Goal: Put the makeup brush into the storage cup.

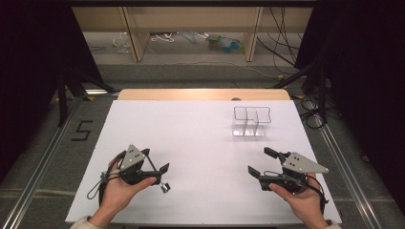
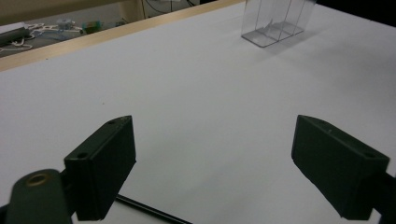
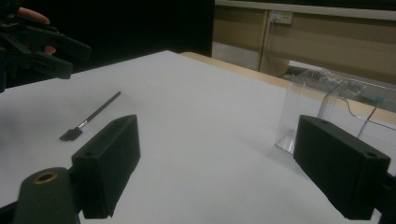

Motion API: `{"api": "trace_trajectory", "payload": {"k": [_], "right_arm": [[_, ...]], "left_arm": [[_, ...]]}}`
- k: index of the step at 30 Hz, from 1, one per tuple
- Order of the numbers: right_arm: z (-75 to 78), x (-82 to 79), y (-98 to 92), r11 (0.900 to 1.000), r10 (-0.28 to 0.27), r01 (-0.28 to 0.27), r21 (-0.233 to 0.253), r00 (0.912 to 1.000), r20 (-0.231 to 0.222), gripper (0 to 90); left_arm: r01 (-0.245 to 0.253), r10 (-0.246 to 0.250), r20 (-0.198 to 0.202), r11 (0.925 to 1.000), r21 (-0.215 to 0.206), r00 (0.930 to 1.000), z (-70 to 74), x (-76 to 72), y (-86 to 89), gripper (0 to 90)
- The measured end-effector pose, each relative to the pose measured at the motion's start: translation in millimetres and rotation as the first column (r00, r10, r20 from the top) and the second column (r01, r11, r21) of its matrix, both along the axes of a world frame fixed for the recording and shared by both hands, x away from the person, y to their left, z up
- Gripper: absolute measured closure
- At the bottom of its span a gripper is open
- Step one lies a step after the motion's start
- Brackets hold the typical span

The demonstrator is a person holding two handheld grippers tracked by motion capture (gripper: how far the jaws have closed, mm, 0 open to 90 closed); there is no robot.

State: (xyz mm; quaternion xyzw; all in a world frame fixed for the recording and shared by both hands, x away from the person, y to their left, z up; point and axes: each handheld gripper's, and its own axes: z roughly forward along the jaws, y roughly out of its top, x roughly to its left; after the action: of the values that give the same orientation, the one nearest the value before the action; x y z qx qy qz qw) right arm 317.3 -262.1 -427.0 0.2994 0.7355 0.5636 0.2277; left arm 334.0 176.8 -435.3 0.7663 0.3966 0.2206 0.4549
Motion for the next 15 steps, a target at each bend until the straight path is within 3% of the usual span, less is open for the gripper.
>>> {"api": "trace_trajectory", "payload": {"k": [2, 3, 4, 5, 6, 7, 8, 9, 10, 11, 12, 13, 14, 15], "right_arm": [[-1.1, 1.0, 0.9, 1.0, 0.015, -0.015, 0.018, 0.9999, 0.0, 15.9], [-1.2, 0.8, 0.9, 1.0, 0.012, -0.012, 0.019, 0.9999, -0.004, 16.0], [-1.1, 1.2, 0.4, 1.0, 0.009, -0.009, 0.014, 0.9999, 0.005, 16.0], [-1.2, 1.8, 0.2, 1.0, 0.008, -0.008, 0.012, 0.9998, 0.016, 16.0], [-1.1, 1.6, 0.2, 1.0, 0.008, -0.008, 0.013, 0.9999, 0.014, 16.0], [-1.0, 1.5, 0.2, 1.0, 0.01, -0.01, 0.016, 0.9999, 0.013, 16.1], [-1.0, 1.4, 0.3, 1.0, 0.01, -0.01, 0.016, 0.9999, 0.013, 16.1], [-1.0, 1.5, 0.3, 1.0, 0.011, -0.011, 0.014, 0.9998, 0.014, 16.1], [-1.1, 1.5, 0.5, 1.0, 0.012, -0.012, 0.014, 0.9998, 0.012, 16.1], [0.9, -0.7, -1.4, 1.0, 0.005, -0.005, -0.02, 0.9998, -0.019, 16.0], [0.8, -1.1, -1.1, 1.0, 0.006, -0.006, -0.02, 0.9996, -0.026, 16.1], [0.8, -1.0, -1.0, 1.0, 0.007, -0.008, -0.022, 0.9996, -0.027, 16.1], [-0.7, 0.6, 0.8, 1.0, 0.012, -0.012, -0.002, 0.9999, -0.006, 16.1], [-0.7, -0.4, 1.2, 1.0, 0.01, -0.01, 0.003, 0.9997, -0.023, 16.1]], "left_arm": [[0.017, -0.016, -0.026, 0.9987, 0.047, 0.9995, 1.1, 5.5, -1.4, 14.9], [0.031, -0.026, -0.055, 0.9954, 0.09, 0.9981, 1.9, 7.7, -1.3, 15.4], [0.031, -0.026, -0.055, 0.9954, 0.09, 0.9981, 1.9, 7.7, -1.3, 15.4], [0.051, -0.041, -0.08, 0.9898, 0.133, 0.996, 2.2, 10.3, -1.2, 15.4], [0.056, -0.04, -0.117, 0.9894, 0.134, 0.9923, -0.5, 14.3, -5.3, 15.5], [0.056, -0.04, -0.117, 0.9894, 0.134, 0.9923, -0.5, 14.3, -5.3, 15.6], [0.066, -0.034, -0.174, 0.982, 0.177, 0.9841, -1.5, 17.3, -7.7, 15.7], [0.069, -0.035, -0.181, 0.9795, 0.189, 0.9829, -2.0, 18.9, -8.9, 15.9], [0.08, -0.037, -0.194, 0.9717, 0.222, 0.9803, -1.1, 20.4, -8.9, 16.2], [0.08, -0.037, -0.194, 0.9717, 0.222, 0.9803, -1.1, 20.4, -8.9, 16.7], [0.078, -0.03, -0.205, 0.9693, 0.233, 0.9782, -1.8, 22.3, -10.2, 16.9], [0.062, -0.002, -0.238, 0.9677, 0.244, 0.9713, -3.5, 25.1, -13.5, 17.0], [0.065, 0.004, -0.252, 0.9622, 0.264, 0.9678, -3.5, 27.1, -13.7, 17.3], [0.055, 0.018, -0.265, 0.9625, 0.266, 0.964, -4.9, 28.8, -15.1, 17.9]]}}
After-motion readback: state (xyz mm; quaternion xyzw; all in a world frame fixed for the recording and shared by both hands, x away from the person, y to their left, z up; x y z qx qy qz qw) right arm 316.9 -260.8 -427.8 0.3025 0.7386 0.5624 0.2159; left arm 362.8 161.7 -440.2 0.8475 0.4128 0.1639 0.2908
